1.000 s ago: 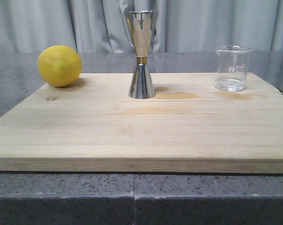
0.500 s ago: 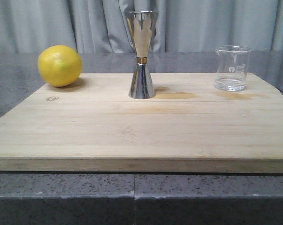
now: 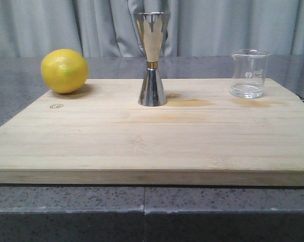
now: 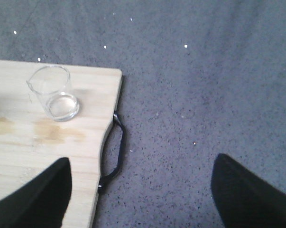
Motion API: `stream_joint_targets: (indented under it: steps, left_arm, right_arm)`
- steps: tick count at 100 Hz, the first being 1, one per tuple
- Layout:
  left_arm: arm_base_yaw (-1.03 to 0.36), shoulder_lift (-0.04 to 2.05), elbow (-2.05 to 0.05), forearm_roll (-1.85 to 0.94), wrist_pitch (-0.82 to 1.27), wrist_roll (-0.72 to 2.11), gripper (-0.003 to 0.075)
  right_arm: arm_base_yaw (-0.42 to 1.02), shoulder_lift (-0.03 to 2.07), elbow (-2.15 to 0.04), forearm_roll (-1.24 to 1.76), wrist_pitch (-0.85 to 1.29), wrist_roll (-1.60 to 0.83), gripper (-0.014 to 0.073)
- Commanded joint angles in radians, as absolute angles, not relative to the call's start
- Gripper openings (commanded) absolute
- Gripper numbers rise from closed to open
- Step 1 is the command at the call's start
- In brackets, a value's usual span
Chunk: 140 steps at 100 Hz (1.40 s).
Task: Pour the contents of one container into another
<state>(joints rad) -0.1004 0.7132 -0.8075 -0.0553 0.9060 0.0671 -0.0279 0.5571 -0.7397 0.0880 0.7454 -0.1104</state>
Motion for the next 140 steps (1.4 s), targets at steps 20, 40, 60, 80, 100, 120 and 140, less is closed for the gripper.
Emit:
stream_joint_targets:
  steps: [20, 40, 60, 80, 100, 120, 140]
  left_arm:
    - [-0.099, 0.71, -0.827, -0.079, 0.78, 0.054, 0.0222]
    - [-0.099, 0.71, -0.827, -0.079, 0.762, 0.054, 0.0005]
    - [-0.099, 0.71, -0.827, -0.079, 0.727, 0.054, -0.0019]
    - [-0.099, 0.71, -0.827, -0.079, 0.727, 0.054, -0.0019]
    - [-0.101, 0.699, -0.818, -0.079, 0.721, 0.054, -0.0019]
    - [-0.086, 0.547, -0.632, -0.08, 0.578, 0.054, -0.0019]
    - [-0.064, 0.278, -0.337, -0.08, 0.378, 0.054, -0.0019]
  right_arm:
    - [-0.033, 0.549, -0.76, 0.085, 0.651, -0.123, 0.0106]
    - [-0.033, 0.549, -0.76, 0.085, 0.651, -0.123, -0.0069]
    - [-0.033, 0.549, -0.76, 0.089, 0.644, -0.123, -0.0071]
    - [-0.033, 0.549, -0.76, 0.089, 0.644, -0.123, -0.0071]
    - [-0.033, 0.549, -0.76, 0.089, 0.644, -0.123, -0.0071]
    - [-0.033, 0.549, -0.76, 0.089, 0.644, -0.123, -0.0071]
    - [-0.033, 0.549, -0.76, 0.089, 0.644, -0.123, -0.0071]
